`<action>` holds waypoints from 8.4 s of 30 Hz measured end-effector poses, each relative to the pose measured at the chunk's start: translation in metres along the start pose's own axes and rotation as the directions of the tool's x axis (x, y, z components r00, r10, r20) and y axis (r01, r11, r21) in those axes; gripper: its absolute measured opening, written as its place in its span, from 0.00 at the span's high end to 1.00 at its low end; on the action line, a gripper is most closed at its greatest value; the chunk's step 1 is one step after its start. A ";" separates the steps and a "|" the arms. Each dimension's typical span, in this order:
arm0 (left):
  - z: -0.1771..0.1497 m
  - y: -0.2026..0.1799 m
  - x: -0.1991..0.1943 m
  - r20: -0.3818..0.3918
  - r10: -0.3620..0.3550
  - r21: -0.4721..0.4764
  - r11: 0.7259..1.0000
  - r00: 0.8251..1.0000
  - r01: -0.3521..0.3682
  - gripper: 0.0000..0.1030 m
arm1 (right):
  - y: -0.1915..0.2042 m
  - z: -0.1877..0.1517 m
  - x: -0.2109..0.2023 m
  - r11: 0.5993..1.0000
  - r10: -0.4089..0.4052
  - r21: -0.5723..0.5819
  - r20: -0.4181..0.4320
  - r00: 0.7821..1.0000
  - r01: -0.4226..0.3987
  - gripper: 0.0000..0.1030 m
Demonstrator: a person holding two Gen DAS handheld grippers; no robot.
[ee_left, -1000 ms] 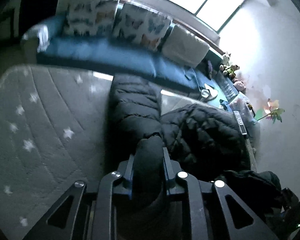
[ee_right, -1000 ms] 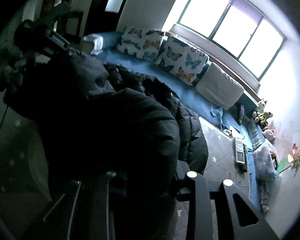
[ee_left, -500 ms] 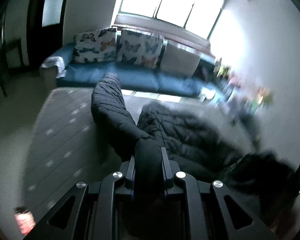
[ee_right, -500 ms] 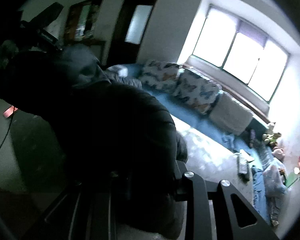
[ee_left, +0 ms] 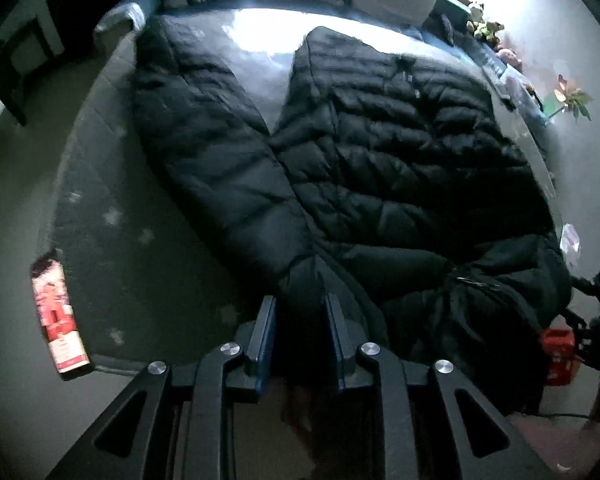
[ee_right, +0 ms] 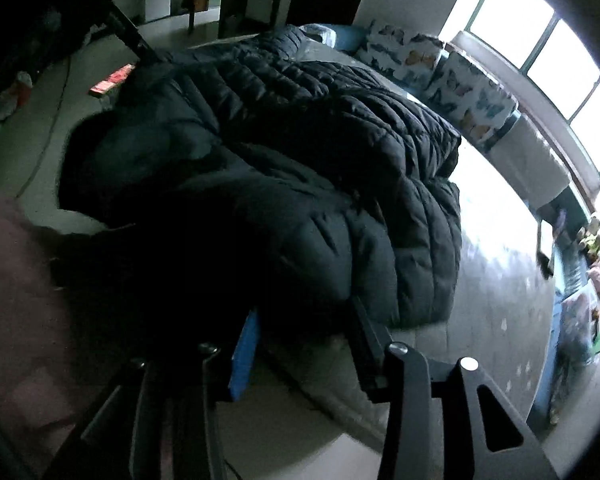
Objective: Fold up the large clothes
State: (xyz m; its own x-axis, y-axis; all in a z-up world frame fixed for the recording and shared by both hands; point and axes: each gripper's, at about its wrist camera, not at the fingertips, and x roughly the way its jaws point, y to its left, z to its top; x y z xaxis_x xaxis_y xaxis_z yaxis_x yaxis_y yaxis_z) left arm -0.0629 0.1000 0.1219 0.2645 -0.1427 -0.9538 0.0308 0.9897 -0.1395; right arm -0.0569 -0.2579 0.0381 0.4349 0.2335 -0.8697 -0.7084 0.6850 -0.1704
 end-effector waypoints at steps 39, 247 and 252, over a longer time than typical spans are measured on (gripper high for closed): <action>0.228 0.054 0.177 0.007 -0.128 -0.169 0.977 0.992 0.128 0.48 | -0.183 0.082 0.122 0.826 -0.078 0.543 -0.160 0.984 0.154 0.80; 0.114 -0.159 0.142 0.113 -0.242 0.349 0.918 0.964 0.189 0.67 | -0.264 -0.103 0.062 0.417 -0.261 0.905 0.029 0.965 0.085 0.41; 0.126 -0.160 0.134 0.125 -0.253 0.323 0.925 0.959 0.202 0.67 | -0.318 -0.148 0.084 0.194 -0.238 0.981 0.040 0.971 0.008 0.41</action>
State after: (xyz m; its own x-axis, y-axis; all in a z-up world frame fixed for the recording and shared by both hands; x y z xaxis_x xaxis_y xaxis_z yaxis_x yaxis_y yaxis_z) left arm 0.0893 -0.0762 0.0497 0.3668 -0.3867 -0.8461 0.3932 0.8887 -0.2357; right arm 0.1225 -0.5577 -0.0492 0.6125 0.0909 -0.7852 0.4114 0.8115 0.4149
